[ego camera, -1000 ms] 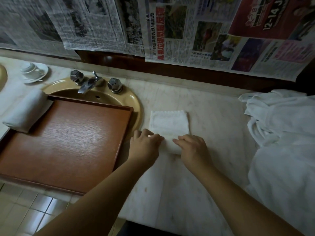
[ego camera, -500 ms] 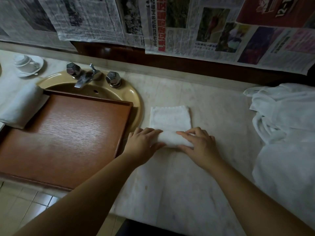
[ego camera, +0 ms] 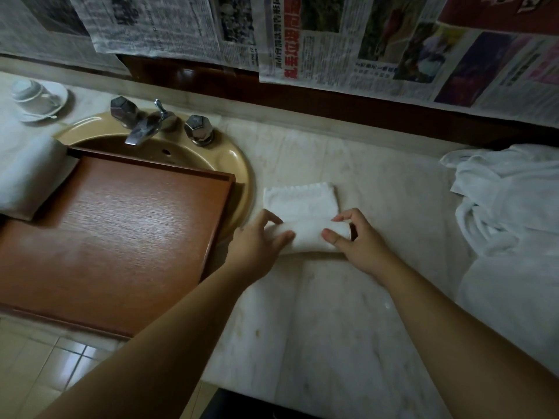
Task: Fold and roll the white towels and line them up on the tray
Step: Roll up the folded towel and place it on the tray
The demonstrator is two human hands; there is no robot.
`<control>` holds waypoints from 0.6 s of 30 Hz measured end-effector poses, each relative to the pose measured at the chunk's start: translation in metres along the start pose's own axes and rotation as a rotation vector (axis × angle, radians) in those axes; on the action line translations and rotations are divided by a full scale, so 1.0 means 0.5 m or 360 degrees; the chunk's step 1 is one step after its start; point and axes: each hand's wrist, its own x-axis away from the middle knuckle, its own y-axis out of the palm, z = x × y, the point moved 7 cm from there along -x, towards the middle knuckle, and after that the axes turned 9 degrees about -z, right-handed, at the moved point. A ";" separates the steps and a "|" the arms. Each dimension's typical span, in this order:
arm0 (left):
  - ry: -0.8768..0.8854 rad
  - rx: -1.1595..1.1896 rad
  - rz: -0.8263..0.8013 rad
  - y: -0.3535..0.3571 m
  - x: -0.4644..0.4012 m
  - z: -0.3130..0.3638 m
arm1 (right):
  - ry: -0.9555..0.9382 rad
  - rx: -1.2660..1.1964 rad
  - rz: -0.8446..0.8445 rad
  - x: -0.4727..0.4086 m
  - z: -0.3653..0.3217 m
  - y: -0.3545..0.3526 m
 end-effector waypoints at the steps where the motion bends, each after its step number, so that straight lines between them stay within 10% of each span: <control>1: 0.0009 -0.0153 0.0077 0.000 0.011 0.003 | -0.0053 0.0103 0.0079 0.006 0.001 -0.004; 6: 0.0419 -0.0734 0.0478 -0.002 0.065 0.027 | -0.0422 0.0429 0.0395 0.065 0.002 -0.001; 18: 0.0488 -0.0561 -0.0005 0.045 0.165 -0.041 | -0.0152 0.0138 0.0111 0.186 0.071 0.041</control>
